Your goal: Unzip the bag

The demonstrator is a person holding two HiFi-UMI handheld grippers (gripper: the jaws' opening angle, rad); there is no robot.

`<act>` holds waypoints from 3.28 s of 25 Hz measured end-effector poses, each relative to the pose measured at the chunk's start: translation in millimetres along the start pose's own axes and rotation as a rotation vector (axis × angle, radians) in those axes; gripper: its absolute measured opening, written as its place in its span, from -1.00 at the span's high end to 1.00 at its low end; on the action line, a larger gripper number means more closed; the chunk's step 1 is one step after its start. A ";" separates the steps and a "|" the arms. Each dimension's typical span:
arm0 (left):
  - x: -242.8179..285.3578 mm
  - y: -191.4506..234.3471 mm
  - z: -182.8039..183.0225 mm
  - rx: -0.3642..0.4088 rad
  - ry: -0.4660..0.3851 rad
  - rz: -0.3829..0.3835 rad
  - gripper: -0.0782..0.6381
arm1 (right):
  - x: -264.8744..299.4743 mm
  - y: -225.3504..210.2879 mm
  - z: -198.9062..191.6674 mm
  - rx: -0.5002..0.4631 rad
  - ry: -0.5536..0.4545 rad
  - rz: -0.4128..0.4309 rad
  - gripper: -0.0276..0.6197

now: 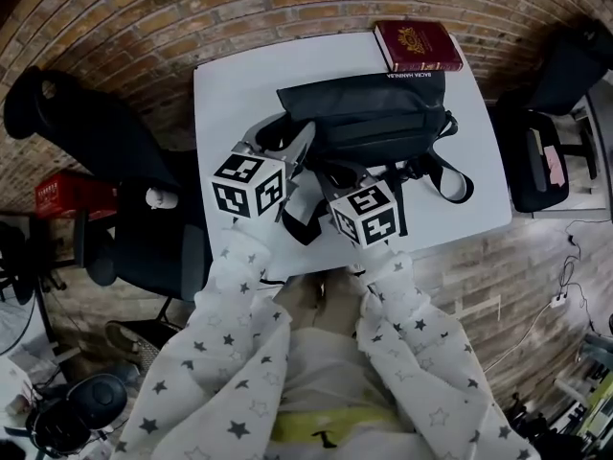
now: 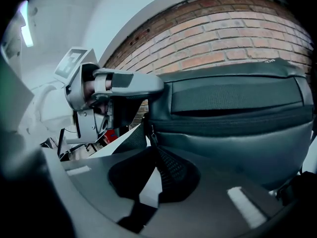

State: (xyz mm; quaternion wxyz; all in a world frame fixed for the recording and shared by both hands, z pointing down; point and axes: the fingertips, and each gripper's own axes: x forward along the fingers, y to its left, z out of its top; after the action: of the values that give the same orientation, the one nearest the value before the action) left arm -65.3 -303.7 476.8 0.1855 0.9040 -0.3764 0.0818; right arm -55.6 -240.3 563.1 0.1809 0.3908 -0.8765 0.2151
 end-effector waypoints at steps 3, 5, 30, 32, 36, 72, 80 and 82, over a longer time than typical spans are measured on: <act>1.9 -4.6 -0.4 0.013 -0.003 -0.004 0.38 | -6.9 -4.8 -0.2 -0.001 0.000 -0.022 0.86; 2.1 -6.0 -0.5 0.020 -0.007 -0.007 0.40 | -10.1 -7.8 0.1 -0.005 -0.001 -0.041 0.86; -2.6 -7.4 -2.7 0.057 -0.015 0.066 0.44 | -30.2 -35.2 6.5 -0.085 0.065 -0.089 0.86; -4.1 -7.6 -3.1 0.057 -0.020 0.077 0.44 | -33.6 -39.8 6.4 -0.084 0.065 -0.089 0.86; -4.2 -9.5 -3.5 0.054 -0.030 0.103 0.44 | -37.0 -42.5 7.3 -0.116 0.063 -0.074 0.86; -10.6 -1.8 -5.0 0.020 -0.079 0.304 0.44 | -88.0 -120.7 7.6 -0.076 0.034 -0.201 0.86; -8.4 -2.3 -6.5 0.013 -0.096 0.344 0.44 | -96.6 -137.8 5.9 -0.071 0.023 -0.217 0.86; -5.5 -4.0 -8.0 0.014 -0.099 0.351 0.44 | -99.3 -143.9 4.0 -0.072 0.020 -0.222 0.86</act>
State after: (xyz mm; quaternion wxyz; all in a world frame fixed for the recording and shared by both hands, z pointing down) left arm -66.4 -294.4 481.5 0.1434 0.8286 -0.5365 0.0710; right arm 116.0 -268.8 545.4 0.2261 0.4765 -0.8332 0.1662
